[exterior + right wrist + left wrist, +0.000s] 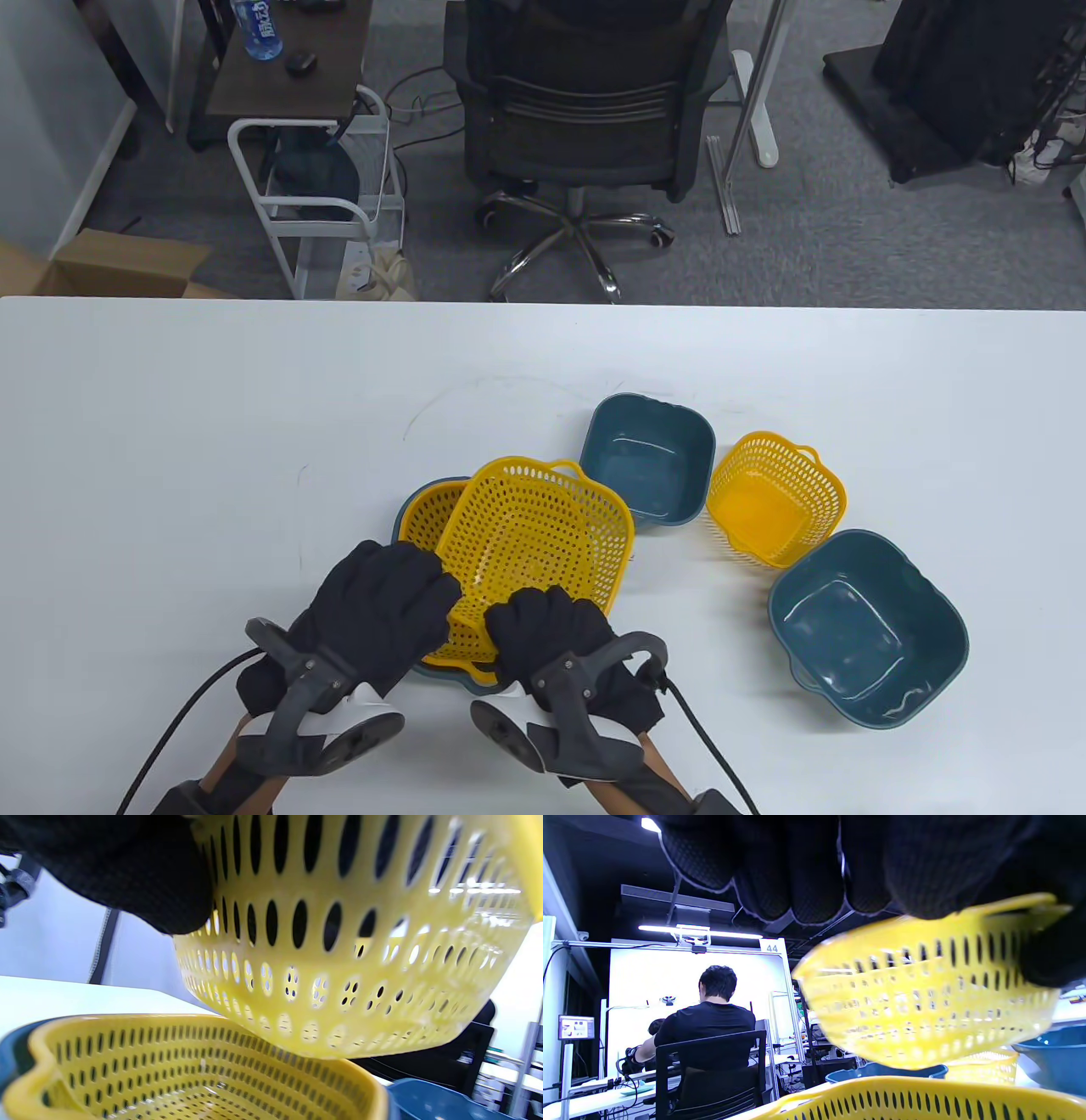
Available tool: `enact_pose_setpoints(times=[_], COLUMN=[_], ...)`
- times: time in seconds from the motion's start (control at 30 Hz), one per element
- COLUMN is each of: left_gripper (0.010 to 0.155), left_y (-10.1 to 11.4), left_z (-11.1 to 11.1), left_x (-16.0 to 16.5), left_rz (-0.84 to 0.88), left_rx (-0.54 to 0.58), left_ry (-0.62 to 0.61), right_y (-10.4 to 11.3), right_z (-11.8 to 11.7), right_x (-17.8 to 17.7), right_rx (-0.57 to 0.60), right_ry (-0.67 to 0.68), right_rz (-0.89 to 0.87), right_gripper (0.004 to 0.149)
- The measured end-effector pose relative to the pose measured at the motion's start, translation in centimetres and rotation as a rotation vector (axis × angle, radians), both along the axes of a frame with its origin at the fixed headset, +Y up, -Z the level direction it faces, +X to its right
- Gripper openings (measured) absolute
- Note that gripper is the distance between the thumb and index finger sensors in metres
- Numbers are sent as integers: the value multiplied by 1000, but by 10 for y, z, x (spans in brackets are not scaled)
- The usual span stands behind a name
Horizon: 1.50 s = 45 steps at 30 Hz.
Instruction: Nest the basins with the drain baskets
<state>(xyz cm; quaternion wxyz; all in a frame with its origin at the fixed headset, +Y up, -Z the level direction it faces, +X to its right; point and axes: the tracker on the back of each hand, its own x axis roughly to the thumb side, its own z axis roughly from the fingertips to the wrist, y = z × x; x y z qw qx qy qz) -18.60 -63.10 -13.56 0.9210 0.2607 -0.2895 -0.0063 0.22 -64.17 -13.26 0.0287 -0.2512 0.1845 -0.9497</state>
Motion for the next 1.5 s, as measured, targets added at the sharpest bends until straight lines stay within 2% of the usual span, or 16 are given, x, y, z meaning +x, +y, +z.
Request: enact_pose_setpoints(times=[0.13,0.47,0.6,0.7,1.2,1.33,1.5], left_gripper=[58,66,66,66,67,67,69], left_y=[-3,-25,-25,-27,-33,-32,-32], left_z=[-7,-44,-48,-49,-52,-52,-53], left_x=[-4,-36,-46,-47,-45,-45,-46], left_rz=[4,10,28,20,-20,-30,-33], left_rx=[-49,-196,-223,-234,-271,-281,-291], left_ry=[17,203,231,239,261,271,278], right_y=[-2,-14,-23,-33,-64,-61,-62], right_z=[1,15,20,19,6,4,4], right_x=[33,157,201,225,253,262,272], right_rx=[19,50,85,50,-114,-199,-400], right_ry=[-94,-428,-521,-583,-682,-678,-643], right_rz=[4,-10,-56,-57,-49,-135,-244], right_gripper=[38,38,38,37,39,42,55])
